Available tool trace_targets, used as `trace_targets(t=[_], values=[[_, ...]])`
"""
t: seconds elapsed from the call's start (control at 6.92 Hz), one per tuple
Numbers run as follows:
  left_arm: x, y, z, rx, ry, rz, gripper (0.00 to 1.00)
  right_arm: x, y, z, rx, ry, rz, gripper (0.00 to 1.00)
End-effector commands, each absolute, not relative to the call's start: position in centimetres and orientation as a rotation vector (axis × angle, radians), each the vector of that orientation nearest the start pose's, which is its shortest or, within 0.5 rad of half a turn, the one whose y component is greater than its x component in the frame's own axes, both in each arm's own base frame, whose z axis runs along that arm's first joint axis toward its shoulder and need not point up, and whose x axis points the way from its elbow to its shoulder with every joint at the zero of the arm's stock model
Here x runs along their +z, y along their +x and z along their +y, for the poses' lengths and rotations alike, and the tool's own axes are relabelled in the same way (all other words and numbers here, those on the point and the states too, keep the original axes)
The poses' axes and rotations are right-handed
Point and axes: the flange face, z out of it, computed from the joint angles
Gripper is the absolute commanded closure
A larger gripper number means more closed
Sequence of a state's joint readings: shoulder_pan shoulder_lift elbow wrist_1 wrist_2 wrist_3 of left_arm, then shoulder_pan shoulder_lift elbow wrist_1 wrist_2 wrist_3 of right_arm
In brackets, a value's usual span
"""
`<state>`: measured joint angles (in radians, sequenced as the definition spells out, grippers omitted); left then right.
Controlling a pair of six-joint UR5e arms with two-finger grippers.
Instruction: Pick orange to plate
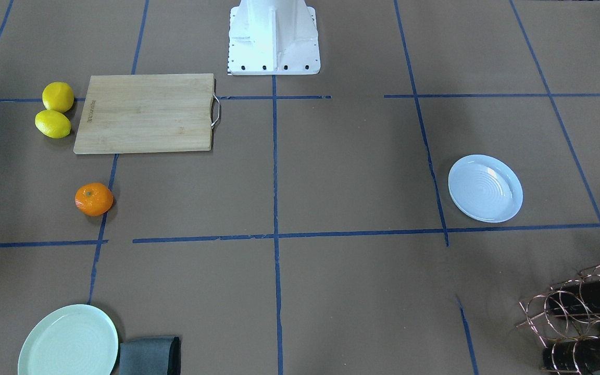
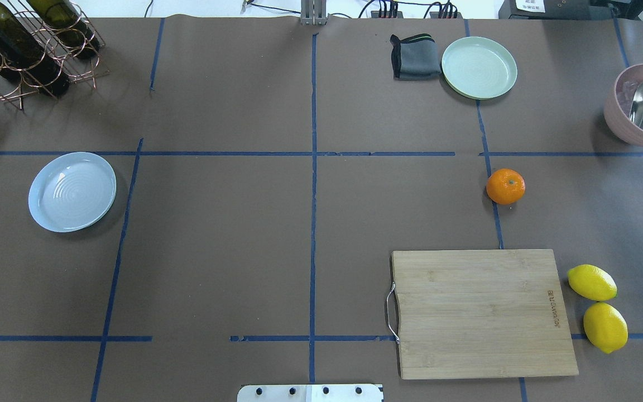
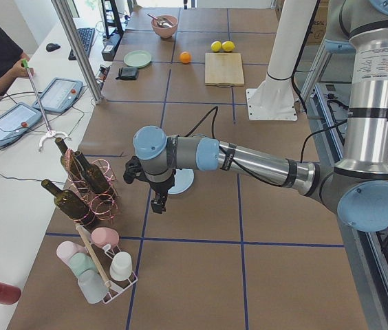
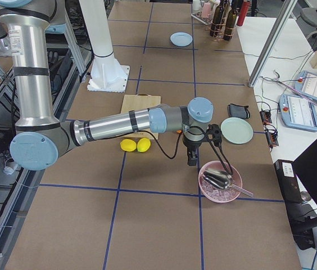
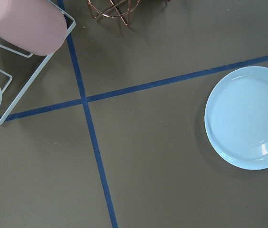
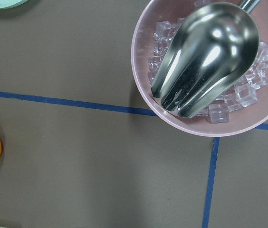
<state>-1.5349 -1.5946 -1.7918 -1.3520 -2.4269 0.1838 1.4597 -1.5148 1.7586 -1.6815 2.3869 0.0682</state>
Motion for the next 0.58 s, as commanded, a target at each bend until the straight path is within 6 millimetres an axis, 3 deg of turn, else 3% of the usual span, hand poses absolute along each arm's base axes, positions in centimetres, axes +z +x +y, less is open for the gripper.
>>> trace_targets(t=[0.0, 0.14, 0.43], values=[[51.9, -4.5, -49.1, 0.246, 0.160, 0.835, 0.00, 54.5, 0.4, -51.5, -0.091, 0.055, -0.831, 0.00], [53.5, -4.5, -49.3, 0.228, 0.127, 0.835, 0.00, 54.4, 0.4, -51.5, -0.094, 0.057, -0.831, 0.00], [53.1, -4.5, -49.6, 0.256, 0.174, 0.827, 0.00, 54.8, 0.5, -51.2, -0.090, 0.051, -0.829, 0.00]])
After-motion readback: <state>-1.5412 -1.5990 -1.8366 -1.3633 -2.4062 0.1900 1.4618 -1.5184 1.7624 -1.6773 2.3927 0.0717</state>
